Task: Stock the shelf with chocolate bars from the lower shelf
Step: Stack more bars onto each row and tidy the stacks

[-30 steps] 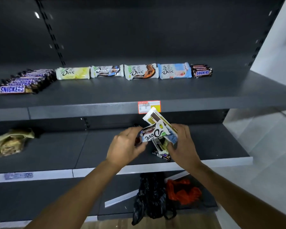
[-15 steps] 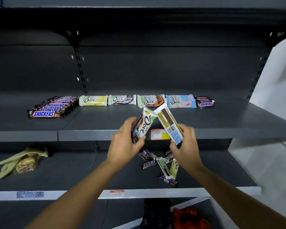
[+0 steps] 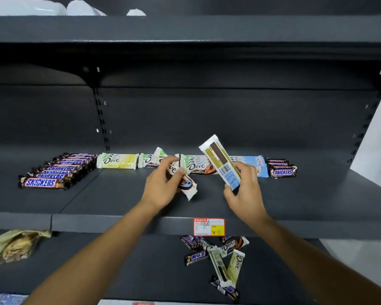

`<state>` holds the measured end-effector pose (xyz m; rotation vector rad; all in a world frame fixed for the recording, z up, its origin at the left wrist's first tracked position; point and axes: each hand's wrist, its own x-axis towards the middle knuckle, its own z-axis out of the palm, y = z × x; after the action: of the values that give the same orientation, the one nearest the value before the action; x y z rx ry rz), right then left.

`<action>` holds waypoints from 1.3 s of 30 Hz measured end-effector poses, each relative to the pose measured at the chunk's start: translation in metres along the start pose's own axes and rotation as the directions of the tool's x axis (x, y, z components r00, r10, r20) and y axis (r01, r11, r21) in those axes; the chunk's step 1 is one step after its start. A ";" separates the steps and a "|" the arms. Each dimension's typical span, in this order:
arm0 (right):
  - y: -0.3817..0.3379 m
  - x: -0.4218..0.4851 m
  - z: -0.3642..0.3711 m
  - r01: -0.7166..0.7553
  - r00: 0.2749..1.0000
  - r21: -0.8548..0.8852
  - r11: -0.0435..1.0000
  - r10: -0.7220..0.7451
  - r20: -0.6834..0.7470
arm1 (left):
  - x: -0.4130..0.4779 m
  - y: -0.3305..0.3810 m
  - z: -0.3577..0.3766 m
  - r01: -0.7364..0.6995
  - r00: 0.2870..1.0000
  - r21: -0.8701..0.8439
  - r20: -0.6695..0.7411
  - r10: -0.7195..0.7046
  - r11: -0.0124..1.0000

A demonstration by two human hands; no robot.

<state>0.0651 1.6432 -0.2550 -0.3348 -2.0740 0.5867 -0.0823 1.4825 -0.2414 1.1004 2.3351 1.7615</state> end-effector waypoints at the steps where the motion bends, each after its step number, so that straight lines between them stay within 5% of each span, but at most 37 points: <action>1: 0.003 0.005 0.003 0.002 1.000 0.008 1.000 -0.002 0.005 | 0.004 -0.001 0.001 0.033 0.999 -0.055 -0.008 -0.033 0.998; 9: 0.009 0.029 0.031 0.039 0.997 0.039 0.999 -0.041 0.069 | 0.025 -0.018 -0.001 0.230 0.958 -0.155 -0.139 -0.252 0.961; 17: 0.005 0.049 0.068 0.018 0.997 0.044 0.999 -0.021 0.080 | 0.064 -0.051 -0.017 0.395 0.892 -0.076 -0.207 -0.402 0.915; 32: 0.000 0.078 0.117 -0.032 0.999 -0.034 0.999 0.031 -0.010 | 0.132 -0.098 -0.017 0.468 0.881 0.141 -0.150 -0.449 0.872; 39: 0.000 0.089 0.127 -0.040 0.999 -0.030 0.999 0.040 -0.013 | 0.134 -0.099 -0.023 0.302 0.953 0.462 -0.145 -0.264 0.834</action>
<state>-0.0898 1.6481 -0.2495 -0.3974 -2.0701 0.5762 -0.2437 1.5232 -0.2656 0.6612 2.8929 1.1692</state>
